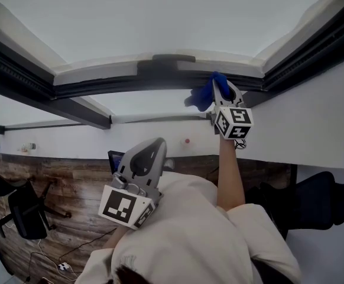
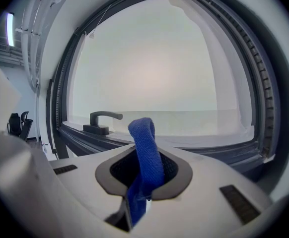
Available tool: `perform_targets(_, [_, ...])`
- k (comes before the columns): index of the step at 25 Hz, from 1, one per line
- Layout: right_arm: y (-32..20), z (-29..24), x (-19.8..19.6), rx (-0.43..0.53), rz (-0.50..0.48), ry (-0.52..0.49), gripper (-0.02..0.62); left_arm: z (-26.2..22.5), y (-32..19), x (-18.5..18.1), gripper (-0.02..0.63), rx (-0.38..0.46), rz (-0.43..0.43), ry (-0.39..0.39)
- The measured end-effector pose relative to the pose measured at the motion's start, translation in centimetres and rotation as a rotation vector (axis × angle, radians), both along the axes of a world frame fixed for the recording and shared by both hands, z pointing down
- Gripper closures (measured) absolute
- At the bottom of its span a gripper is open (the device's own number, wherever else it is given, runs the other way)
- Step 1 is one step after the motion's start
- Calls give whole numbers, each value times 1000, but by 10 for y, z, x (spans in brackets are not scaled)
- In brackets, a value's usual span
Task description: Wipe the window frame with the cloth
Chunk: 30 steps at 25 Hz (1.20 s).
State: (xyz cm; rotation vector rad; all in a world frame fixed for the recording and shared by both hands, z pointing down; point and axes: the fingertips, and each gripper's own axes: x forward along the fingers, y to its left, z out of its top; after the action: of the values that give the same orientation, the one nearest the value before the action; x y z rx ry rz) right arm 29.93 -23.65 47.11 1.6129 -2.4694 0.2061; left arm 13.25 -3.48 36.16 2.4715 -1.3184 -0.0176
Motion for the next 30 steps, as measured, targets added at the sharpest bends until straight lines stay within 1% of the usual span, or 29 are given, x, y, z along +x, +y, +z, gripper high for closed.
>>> perform_targets(10, [-3,0,25,-5,51,0,540,1,-1,-4,597,-3,-9,0])
perform_targets(23, [-6,-1,74,-9,154,-5,540,2,-9,3,597,-5,11,-3])
perform_targets(30, [-8,-1,93,-7,197,-12,540,3,-14,5,597,-9,15,-3])
